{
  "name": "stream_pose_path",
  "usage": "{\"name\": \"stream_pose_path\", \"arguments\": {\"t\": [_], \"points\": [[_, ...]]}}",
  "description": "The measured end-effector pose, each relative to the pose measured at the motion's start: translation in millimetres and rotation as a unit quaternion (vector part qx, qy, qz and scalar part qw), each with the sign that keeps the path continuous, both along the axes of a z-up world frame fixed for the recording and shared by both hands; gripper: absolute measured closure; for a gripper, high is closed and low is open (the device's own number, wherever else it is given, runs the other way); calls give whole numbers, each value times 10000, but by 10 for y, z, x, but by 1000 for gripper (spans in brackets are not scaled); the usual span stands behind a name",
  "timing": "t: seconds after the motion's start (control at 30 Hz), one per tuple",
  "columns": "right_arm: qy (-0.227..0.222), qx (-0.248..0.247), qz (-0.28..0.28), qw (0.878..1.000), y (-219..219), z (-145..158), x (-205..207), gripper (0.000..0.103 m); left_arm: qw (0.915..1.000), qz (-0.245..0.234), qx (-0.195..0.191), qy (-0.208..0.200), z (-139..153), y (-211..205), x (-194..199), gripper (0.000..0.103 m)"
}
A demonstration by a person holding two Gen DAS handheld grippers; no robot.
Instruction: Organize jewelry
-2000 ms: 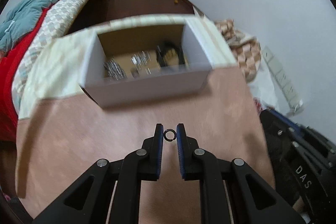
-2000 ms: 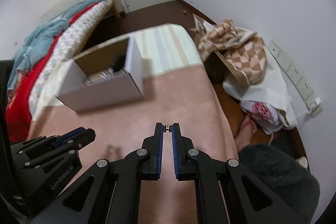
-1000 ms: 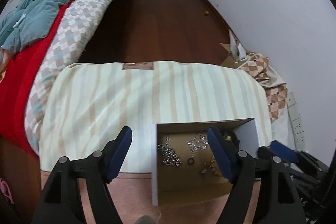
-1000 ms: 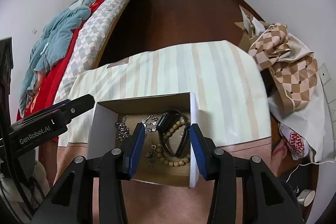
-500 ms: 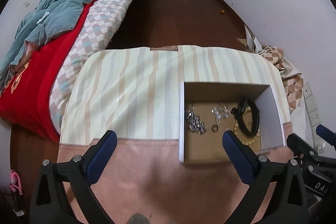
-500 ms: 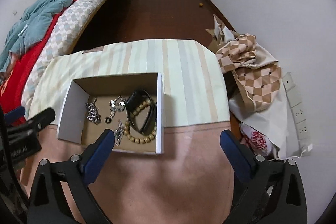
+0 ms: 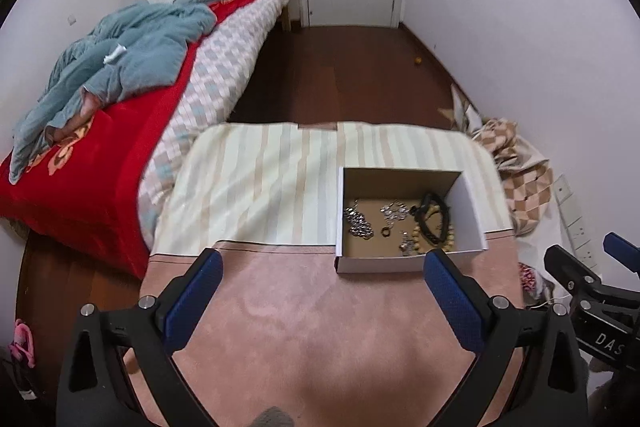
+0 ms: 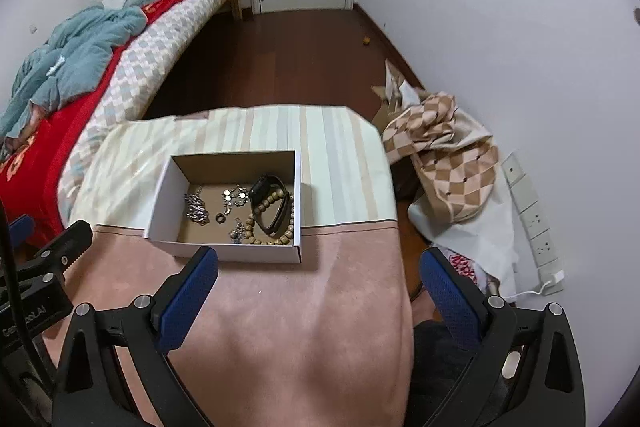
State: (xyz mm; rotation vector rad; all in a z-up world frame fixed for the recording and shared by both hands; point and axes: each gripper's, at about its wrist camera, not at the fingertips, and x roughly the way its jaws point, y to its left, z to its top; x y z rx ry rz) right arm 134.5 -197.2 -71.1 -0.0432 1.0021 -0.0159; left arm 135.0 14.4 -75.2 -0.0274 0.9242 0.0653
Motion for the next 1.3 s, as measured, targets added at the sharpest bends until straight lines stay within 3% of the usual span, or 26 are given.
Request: {"name": "stream_pose_path", "arguments": {"t": [0.3, 0.63, 0.83, 1.3], "points": [[-503, 124, 55, 9986, 5, 718, -605, 1, 9989, -18, -48, -474, 628, 25, -560, 1], [-1069, 123, 136, 9941, 41, 1449, -1177, 1, 9979, 22, -108, -632, 1073, 71, -965, 0], [-1182, 59, 141, 9929, 33, 1661, -1362, 1, 9975, 57, -199, -682, 1197, 106, -1115, 1], [-992, 149, 126, 9949, -26, 1716, -1404, 1, 9991, -73, -154, -391, 1212, 30, -1049, 0]]}}
